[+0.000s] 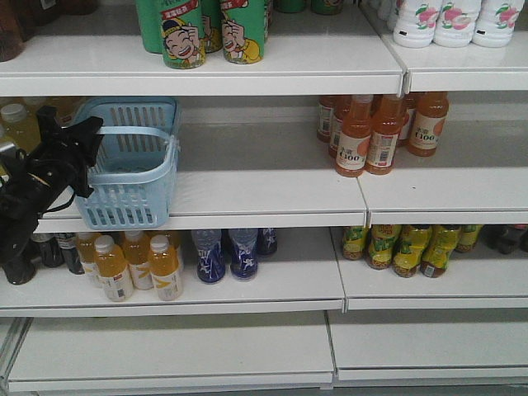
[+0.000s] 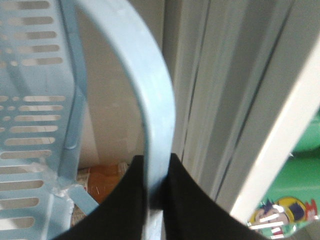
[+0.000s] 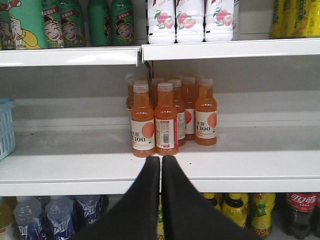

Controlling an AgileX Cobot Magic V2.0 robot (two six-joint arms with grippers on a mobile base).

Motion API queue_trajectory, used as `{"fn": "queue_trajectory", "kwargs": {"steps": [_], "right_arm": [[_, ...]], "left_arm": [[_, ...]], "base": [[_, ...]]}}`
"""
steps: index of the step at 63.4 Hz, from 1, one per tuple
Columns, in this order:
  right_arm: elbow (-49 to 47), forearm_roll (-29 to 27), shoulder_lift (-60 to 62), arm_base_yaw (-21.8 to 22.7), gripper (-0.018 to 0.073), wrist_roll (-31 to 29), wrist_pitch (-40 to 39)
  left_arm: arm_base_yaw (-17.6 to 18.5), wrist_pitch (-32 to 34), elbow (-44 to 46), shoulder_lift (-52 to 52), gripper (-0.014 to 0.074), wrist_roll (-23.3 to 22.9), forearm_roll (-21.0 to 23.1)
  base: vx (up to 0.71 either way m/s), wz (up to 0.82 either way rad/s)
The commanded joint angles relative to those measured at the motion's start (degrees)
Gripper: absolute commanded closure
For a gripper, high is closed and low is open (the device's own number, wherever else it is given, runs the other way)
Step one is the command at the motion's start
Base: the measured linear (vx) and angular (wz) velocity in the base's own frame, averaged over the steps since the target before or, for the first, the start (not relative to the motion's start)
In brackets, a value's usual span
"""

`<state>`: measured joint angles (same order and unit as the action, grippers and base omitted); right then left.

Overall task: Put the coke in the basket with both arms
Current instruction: 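Hook the left gripper under the basket handle and close, then lift the basket off the shelf with the left gripper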

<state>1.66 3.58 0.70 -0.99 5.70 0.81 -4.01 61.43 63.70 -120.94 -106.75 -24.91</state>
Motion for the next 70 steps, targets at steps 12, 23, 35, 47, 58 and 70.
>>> {"fn": "queue_trajectory", "kwargs": {"steps": [12, 23, 35, 47, 58, 70], "right_arm": [[0.8, 0.6, 0.8, 0.1, 0.0564, -0.1, -4.4], [0.8, 0.6, 0.8, 0.1, 0.0564, -0.1, -4.4], [0.8, 0.6, 0.8, 0.1, 0.0564, -0.1, -4.4], [0.8, 0.6, 0.8, 0.1, 0.0564, -0.1, -4.4], [0.8, 0.6, 0.8, 0.1, 0.0564, -0.1, -4.4], [0.8, 0.6, 0.8, 0.1, 0.0564, -0.1, -4.4]], "left_arm": [[0.3, 15.2, 1.5, 3.2, 0.0604, -4.2, -14.6], [0.4, 17.5, 1.5, 4.4, 0.0604, -11.1, -30.6], [1.0, 17.5, 1.3, 8.2, 0.0604, -14.5, -48.0], [5.2, 17.5, -5.5, 16.2, 0.0604, -14.5, -55.5], [11.7, 17.5, -15.7, 22.7, 0.0604, -14.5, -55.6], [18.7, 17.5, -23.7, 26.9, 0.0604, -14.5, -55.7]], "base": [[0.00, 0.00], [0.00, 0.00], [0.00, 0.00], [0.00, 0.00], [0.00, 0.00], [0.00, 0.00]]}}
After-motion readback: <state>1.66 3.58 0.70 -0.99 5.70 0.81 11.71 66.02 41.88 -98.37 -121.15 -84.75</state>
